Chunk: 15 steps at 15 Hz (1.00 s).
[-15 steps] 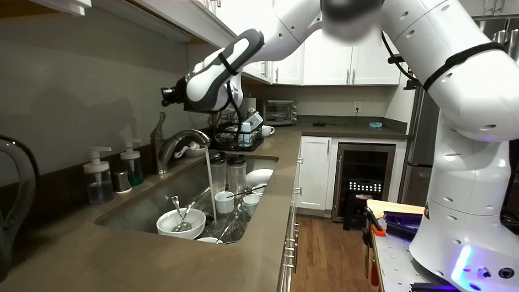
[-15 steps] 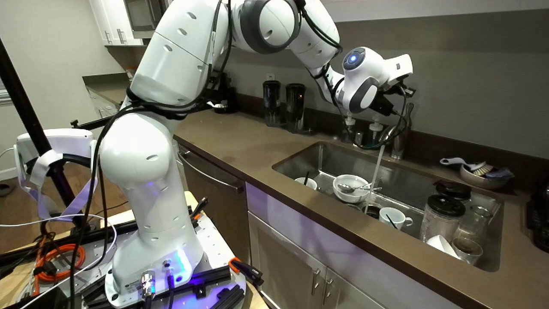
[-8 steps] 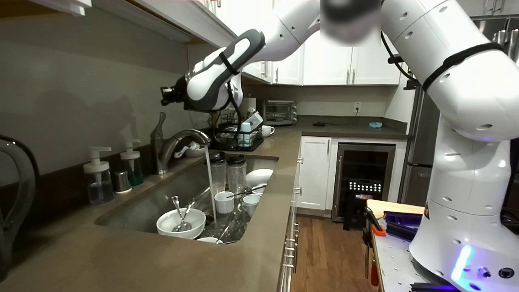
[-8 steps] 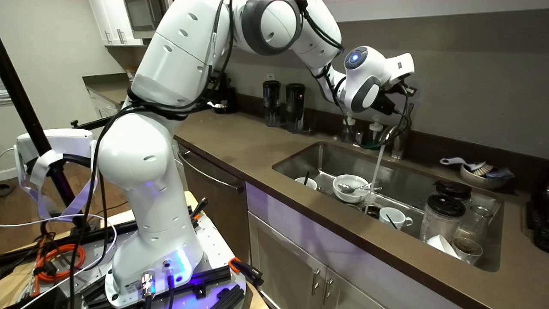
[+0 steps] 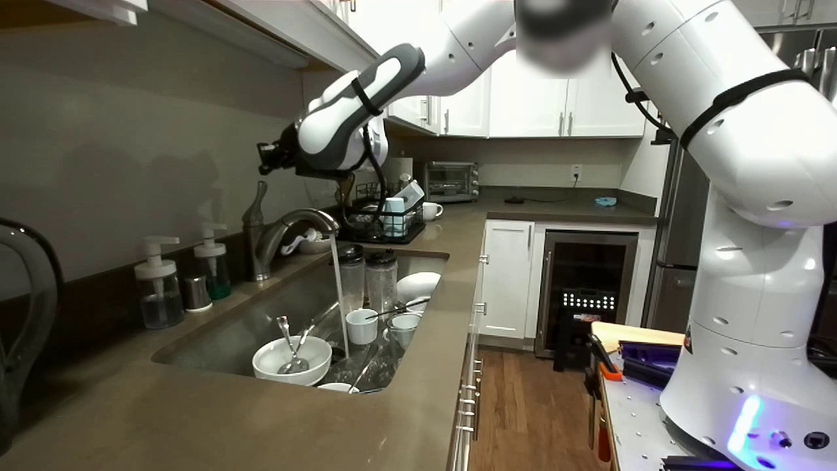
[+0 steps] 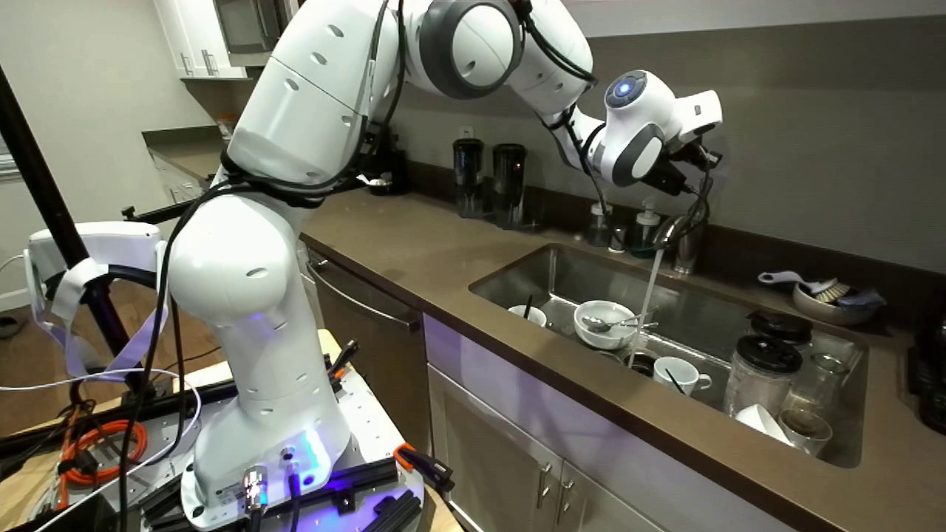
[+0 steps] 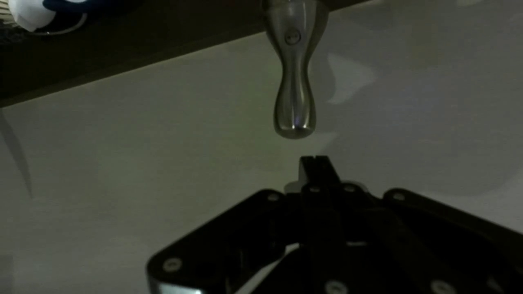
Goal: Close the tap
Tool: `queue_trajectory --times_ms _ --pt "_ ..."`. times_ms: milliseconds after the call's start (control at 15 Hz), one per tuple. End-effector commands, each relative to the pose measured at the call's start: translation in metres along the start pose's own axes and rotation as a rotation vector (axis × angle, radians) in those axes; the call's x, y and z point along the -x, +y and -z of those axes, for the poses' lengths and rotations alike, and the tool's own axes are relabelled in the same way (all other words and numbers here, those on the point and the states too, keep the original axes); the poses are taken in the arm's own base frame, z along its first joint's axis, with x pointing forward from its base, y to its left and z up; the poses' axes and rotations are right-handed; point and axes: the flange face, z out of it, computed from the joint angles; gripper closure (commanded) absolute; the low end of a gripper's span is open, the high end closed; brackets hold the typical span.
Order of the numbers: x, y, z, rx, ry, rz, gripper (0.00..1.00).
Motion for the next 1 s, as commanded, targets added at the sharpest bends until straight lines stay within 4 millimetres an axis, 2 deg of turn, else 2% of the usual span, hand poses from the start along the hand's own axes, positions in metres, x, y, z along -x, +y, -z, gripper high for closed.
queue_trajectory --times_ms 0,933 --pt "-0.010 0.002 -0.005 -0.003 -0.016 0.035 0.96" --pt "-0.014 0.007 -0.015 0.003 -0.066 0.087 0.97"
